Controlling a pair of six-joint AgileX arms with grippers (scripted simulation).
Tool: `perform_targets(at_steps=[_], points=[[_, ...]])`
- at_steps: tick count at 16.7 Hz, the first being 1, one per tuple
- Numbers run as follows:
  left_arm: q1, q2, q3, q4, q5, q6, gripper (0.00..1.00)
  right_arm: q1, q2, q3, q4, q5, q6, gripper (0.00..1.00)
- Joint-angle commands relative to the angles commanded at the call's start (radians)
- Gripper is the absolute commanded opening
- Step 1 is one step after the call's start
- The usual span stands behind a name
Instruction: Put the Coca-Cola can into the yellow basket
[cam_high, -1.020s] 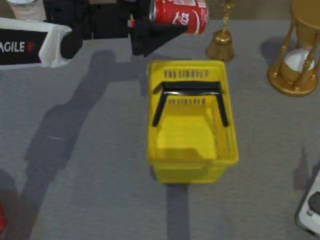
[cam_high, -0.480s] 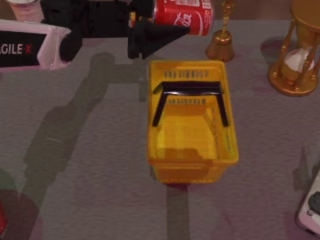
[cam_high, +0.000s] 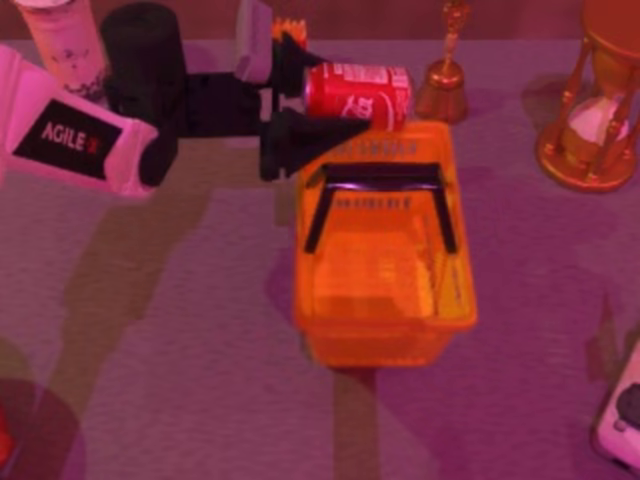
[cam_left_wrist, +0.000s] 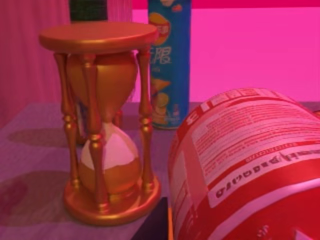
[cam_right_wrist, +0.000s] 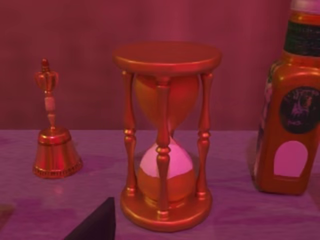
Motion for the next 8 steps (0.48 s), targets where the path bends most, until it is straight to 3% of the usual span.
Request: perform_targets(at_steps=[6, 8], points=[[0.006, 0.047, -0.023, 0.061, -0.003, -0.002, 0.0, 0.0, 0.0, 0.0, 0.0, 0.0, 0.0, 1.0], [0.006, 0.047, -0.023, 0.061, -0.003, -0.002, 0.15, 0.0, 0.0, 0.0, 0.0, 0.0, 0.0, 1.0]])
